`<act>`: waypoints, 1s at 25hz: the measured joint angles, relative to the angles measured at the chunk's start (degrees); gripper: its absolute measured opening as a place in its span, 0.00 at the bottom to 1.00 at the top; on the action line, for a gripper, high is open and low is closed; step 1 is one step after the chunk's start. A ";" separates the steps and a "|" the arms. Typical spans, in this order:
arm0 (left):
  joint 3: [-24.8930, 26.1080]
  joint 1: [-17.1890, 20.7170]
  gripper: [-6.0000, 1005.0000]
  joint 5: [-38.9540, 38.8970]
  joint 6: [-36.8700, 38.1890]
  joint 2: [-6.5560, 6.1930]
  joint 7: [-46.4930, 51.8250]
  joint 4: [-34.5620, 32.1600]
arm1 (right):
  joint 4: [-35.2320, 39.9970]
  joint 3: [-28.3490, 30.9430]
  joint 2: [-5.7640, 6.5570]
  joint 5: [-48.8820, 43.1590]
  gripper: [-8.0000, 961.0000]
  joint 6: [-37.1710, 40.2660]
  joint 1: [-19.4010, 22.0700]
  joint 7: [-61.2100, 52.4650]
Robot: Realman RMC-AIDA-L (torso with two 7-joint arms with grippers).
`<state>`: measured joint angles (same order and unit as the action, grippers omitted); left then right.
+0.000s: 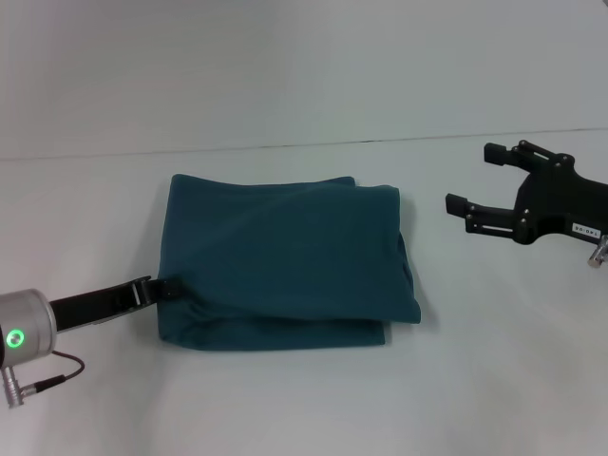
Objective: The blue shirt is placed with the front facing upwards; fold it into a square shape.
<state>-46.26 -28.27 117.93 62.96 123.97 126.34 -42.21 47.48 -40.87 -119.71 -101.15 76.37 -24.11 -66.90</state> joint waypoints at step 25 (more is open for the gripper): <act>4.24 3.16 0.10 -3.15 6.32 0.01 -8.66 2.38 | -0.70 -0.50 0.01 0.69 0.98 -1.44 -1.97 -0.50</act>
<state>-42.02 -25.12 114.78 69.28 123.99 117.67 -39.83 46.78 -41.37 -119.70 -100.45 74.93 -26.08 -67.40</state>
